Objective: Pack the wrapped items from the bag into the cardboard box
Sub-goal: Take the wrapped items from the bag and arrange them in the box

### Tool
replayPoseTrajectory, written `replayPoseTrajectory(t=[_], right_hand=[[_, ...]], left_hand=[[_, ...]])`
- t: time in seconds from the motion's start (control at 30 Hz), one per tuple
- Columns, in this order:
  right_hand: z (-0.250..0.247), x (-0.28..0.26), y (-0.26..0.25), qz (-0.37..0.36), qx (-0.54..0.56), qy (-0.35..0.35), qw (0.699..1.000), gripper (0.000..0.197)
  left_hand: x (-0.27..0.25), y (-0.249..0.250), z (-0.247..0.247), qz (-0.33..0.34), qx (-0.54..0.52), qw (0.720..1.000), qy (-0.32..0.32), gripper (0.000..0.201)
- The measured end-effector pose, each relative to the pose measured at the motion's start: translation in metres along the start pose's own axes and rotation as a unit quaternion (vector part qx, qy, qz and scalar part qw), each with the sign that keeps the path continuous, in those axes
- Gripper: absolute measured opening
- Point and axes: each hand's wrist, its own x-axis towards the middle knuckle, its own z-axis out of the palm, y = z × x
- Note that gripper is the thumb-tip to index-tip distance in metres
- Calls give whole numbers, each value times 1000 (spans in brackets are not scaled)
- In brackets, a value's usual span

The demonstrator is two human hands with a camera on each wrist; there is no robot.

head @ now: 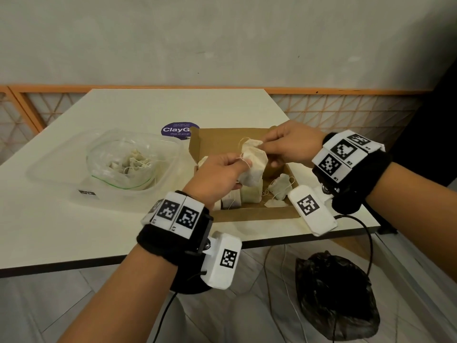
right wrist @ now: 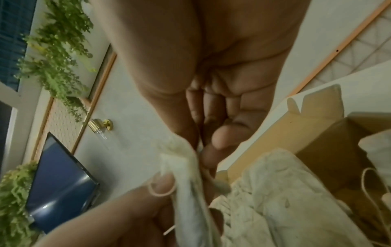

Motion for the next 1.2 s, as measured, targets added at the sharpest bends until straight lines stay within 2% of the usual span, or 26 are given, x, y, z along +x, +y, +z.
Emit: replayPoseTrajectory(t=[0.17,0.3,0.4,0.47,0.5,0.53,0.6,0.63,0.7,0.8,0.93,1.03,1.1,1.17,1.2], right_hand=[[3,-9,-6,-15,33,-34,999,16],[6,-15,-8,-33,13,-54,998,29],[7,-12,-5,-57,-38,-20,997,19],[4,-11,-2,-55,-17,-22,998,15],[3,-10,-1,-52,-1,-33,998,14],[2,-10,0,-48,15,-47,998,13],[0,-9,3,-30,39,-76,996,14],[0,-9,6,-21,27,-92,995,15],[0,-9,13,-11,-103,-114,988,18],[5,-10,25,-1,-327,-145,934,20],[16,-12,34,-31,-456,-179,871,33],[22,-10,41,-54,-499,-180,846,35],[24,-8,44,-58,-511,-174,840,27],[22,-6,45,-54,-503,-170,846,10],[19,-6,44,-49,-476,-169,862,6]], left_hand=[[-1,0,-1,13,7,998,53,15],[-3,-1,2,29,26,995,87,19],[-2,-4,6,55,52,990,122,11],[0,-7,6,75,58,985,143,22],[1,-9,4,75,57,986,138,29],[2,-10,3,69,53,989,120,29],[0,-10,1,68,49,993,83,12],[0,-11,0,72,47,993,85,13],[0,-13,-3,72,39,991,104,19],[0,-19,-9,58,18,990,125,23],[-2,-21,-11,44,0,991,125,30],[-2,-20,-10,40,-5,991,124,29],[-2,-20,-10,33,-16,992,121,29],[-2,-21,-10,26,-28,992,117,29],[-3,-21,-10,23,-36,993,114,30]])
